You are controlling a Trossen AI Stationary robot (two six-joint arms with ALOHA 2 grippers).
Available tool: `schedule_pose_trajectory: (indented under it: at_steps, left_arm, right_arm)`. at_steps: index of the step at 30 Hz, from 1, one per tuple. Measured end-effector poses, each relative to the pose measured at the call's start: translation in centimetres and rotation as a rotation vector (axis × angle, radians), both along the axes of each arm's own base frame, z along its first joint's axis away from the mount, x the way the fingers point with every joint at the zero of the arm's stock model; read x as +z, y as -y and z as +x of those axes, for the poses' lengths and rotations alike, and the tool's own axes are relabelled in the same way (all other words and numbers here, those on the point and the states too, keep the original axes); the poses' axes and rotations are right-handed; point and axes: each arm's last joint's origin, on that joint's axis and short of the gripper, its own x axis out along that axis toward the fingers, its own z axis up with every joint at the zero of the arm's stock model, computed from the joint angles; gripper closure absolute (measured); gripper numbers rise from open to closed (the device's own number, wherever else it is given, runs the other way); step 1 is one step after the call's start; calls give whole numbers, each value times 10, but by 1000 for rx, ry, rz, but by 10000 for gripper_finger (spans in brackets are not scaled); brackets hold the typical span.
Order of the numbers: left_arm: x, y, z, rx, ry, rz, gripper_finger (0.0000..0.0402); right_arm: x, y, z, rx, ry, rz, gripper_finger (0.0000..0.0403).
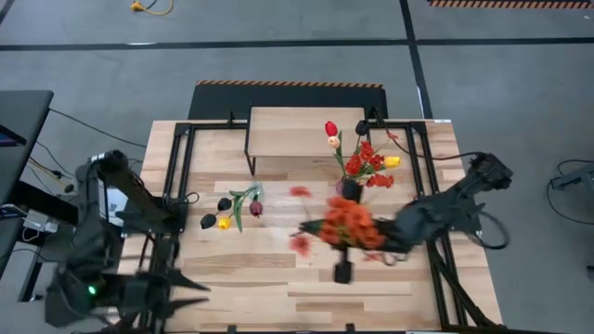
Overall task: Pick and place flowers into a vace then onto a shelf
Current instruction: Put the red flower into the transparent vase
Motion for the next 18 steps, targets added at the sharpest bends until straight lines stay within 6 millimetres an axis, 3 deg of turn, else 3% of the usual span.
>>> schedule_pose_trajectory:
  at_steps: [5,10,18]
  left_arm:
    - [18,-38,-18,-46,-18,-41,345]
    - [31,-85,-38,-100,-52,-94,345]
    - [36,-154,-66,-129,-111,-177,345]
  right_arm:
    - [-22,6,31,-57,-30,13,403]
    - [-44,-5,51,-89,-32,0,403]
    - [-78,-12,53,-248,-30,65,403]
